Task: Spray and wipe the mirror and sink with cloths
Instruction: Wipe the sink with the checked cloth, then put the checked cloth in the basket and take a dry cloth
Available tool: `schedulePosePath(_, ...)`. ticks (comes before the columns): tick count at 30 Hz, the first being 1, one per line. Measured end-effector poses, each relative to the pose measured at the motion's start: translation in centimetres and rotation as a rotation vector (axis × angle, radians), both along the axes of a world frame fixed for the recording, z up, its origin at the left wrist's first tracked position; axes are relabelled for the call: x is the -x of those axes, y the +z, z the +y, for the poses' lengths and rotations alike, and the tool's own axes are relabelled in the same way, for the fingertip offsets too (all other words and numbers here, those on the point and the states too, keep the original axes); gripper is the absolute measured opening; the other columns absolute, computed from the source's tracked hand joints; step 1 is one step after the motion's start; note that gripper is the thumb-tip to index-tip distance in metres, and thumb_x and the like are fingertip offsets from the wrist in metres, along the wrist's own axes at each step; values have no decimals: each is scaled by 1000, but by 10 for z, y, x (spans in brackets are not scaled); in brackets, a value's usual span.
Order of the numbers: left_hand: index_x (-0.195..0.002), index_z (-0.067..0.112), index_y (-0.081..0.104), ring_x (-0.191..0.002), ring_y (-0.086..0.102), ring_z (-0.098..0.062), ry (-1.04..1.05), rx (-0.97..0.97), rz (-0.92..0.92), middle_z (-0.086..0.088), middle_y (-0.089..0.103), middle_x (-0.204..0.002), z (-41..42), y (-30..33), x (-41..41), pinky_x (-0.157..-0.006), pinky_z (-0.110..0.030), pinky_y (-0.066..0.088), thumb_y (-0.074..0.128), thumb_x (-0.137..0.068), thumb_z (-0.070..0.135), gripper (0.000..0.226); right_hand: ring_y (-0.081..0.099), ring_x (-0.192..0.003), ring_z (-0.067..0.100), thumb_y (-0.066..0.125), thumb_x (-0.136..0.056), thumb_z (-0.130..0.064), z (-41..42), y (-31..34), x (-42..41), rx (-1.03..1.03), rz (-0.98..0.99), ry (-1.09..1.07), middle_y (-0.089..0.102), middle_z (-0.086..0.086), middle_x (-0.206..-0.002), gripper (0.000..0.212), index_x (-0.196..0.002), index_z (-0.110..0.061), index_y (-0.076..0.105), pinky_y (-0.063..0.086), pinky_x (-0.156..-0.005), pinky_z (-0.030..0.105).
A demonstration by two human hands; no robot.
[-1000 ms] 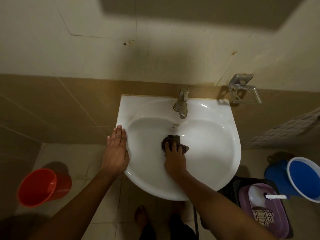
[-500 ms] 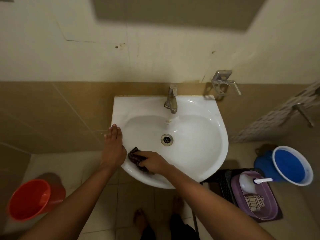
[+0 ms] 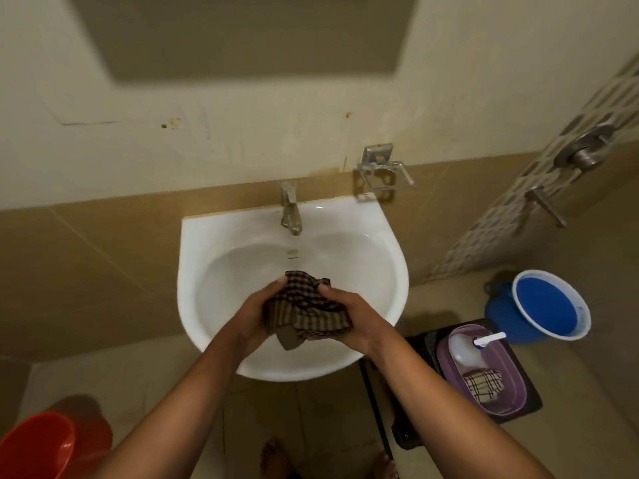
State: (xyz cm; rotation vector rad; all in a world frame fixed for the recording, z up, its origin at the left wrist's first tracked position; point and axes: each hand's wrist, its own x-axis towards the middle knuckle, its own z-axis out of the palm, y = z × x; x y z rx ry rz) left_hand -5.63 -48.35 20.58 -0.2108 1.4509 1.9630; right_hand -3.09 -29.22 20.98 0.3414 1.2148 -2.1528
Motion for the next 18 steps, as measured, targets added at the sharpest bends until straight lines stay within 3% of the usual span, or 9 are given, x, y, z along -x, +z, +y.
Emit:
schedulePosePath(3,-120,5,67,-109,67,-33,-33,18,-5,-17,70,-118,32,6,-4,-86,-40,57,61,-91,29,39,68,-104,35,63,-94,-29,30,3,-8,-88,48,-14,65,22,-124,47,-132,-3,58,61,-76,42)
schedulePosePath(7,-109,8,72,-105,69,-36,-9,131,54,-15,74,-108,85,6,-8,-82,-42,57,70,-86,19,26,67,-111,34,60,-96,-41,78,1,-24,-276,23,-166,71,16,-119,42,-124,-9,67,54,-95,49)
schedulePosePath(11,-115,9,71,-105,70,-31,-25,168,103,-11,75,-109,136,4,-18,-87,-43,57,70,-87,22,31,72,-97,19,63,-93,-43,129,7,-42,-552,94,-255,75,7,-108,38,-112,-12,72,58,-77,28)
schedulePosePath(15,-119,6,67,-108,69,-33,-44,96,70,-15,72,-115,187,3,-29,-96,-50,54,69,-87,12,33,69,-100,17,74,-88,-26,184,1,-64,-509,131,-289,72,3,-110,27,-111,-14,66,58,-77,26)
schedulePosePath(18,-121,7,64,-111,66,-37,-159,61,23,-18,70,-118,223,-3,-36,-100,-55,50,69,-82,3,40,66,-110,21,68,-93,-14,217,-15,-76,-519,160,-368,70,2,-114,18,-109,-20,62,56,-83,28)
